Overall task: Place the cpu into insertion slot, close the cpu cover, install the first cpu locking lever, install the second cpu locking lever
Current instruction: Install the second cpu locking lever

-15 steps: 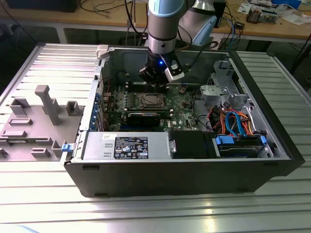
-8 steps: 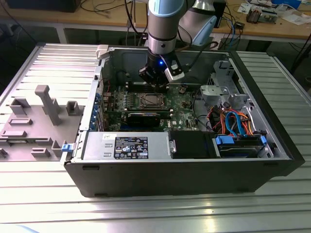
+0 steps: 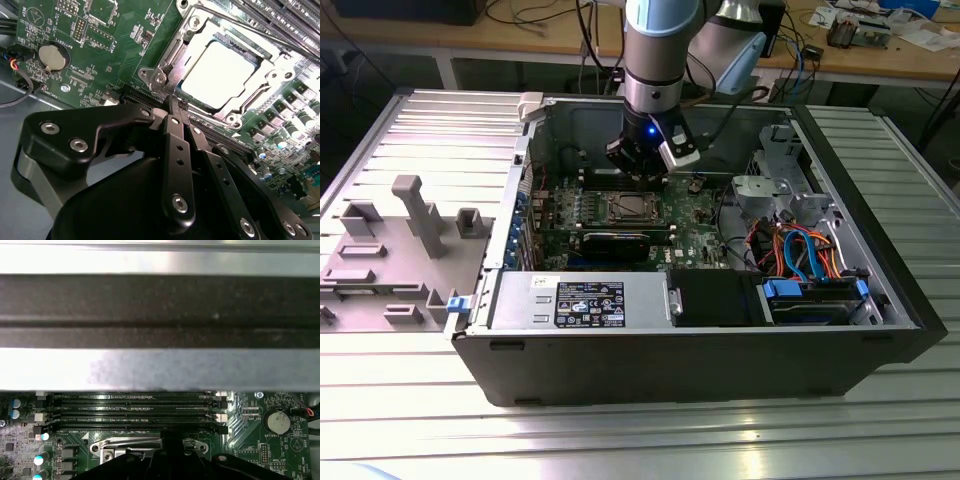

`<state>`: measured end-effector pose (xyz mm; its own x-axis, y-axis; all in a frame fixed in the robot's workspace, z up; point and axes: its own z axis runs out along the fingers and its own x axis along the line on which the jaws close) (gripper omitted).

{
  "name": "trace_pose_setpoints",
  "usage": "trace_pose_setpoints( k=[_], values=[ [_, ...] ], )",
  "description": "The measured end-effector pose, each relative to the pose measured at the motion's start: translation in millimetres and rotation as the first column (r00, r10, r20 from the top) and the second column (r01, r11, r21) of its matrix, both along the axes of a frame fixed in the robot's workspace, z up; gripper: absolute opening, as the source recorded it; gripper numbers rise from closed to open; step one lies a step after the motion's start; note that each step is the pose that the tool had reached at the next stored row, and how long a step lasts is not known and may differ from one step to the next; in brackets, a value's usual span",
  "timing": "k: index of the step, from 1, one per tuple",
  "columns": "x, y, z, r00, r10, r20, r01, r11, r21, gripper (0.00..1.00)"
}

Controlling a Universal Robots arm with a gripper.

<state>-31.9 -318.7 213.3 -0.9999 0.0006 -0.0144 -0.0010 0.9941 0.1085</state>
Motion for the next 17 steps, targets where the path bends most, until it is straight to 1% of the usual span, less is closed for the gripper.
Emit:
trace_pose_setpoints(
  k=[2,5,7,9,12,13,17],
  values=[
    [0.0,0.1,8.2,1.0,0.0,0.0001,0.0,1.0,0.0001,0.11],
    [0.0,0.1,17.9,1.0,0.0,0.0001,0.0,1.0,0.0,0.11],
    [0.1,0.1,18.8,1.0,0.0,0.0002,0.0,1.0,0.0003,0.11],
    [0.1,-1.6,18.9,1.0,0.0,0.0001,0.0,1.0,0.0,0.11],
    [0.0,-6.8,18.9,1.0,0.0,0.0,0.0,1.0,0.0,0.11],
    [0.0,-9.4,18.8,1.0,0.0,0.0,0.0,1.0,0.0001,0.11],
    [0.0,-13.0,18.8,1.0,0.0,0.0001,0.0,1.0,0.0001,0.11]
  ],
)
